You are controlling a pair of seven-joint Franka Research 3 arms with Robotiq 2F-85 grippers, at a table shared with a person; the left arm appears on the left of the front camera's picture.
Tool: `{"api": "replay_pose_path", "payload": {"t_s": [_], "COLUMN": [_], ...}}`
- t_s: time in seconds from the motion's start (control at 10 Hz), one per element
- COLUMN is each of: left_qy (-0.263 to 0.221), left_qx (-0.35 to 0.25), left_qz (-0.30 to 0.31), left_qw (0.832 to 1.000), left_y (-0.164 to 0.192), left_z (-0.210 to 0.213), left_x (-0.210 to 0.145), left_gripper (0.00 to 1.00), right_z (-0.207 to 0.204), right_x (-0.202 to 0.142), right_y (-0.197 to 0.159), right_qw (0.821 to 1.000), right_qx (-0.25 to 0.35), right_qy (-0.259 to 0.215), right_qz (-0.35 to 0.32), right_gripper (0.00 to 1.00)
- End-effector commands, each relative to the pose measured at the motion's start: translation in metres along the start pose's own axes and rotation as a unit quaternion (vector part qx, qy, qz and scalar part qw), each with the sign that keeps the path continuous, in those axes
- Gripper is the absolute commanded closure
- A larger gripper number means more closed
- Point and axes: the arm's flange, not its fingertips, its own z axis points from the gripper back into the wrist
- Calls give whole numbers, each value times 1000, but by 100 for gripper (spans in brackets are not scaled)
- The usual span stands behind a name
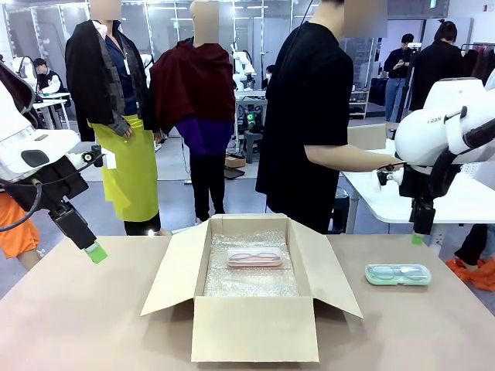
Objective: Pack the glasses set securely to prepare it for shipping.
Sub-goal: Put the Glasses case from the right side of the table into the Package Box.
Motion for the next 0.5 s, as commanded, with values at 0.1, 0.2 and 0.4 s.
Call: {"api": "replay_pose_path", "payload": {"t_s": [0.1, 0.2, 0.4], "left_qy": [-7, -7, -7], "left_qx": [-4, -4, -4], "left_qz": [3, 3, 3], "left_qw": [1000, 1000, 1000], "left_y": [-1, -1, -1], "left_z": [2, 2, 2], "left_x": [0, 0, 0], "left_gripper": [0, 0, 0], "right_z": [-20, -25, -45], "right_x": [5, 9, 12], "right_y": [-21, -28, -33], "right_qw": [978, 978, 979], "right_qx": [32, 32, 42], "right_qy": [-25, -32, -29], "right_qz": [203, 205, 200], "right_gripper": [0, 0, 0]}}
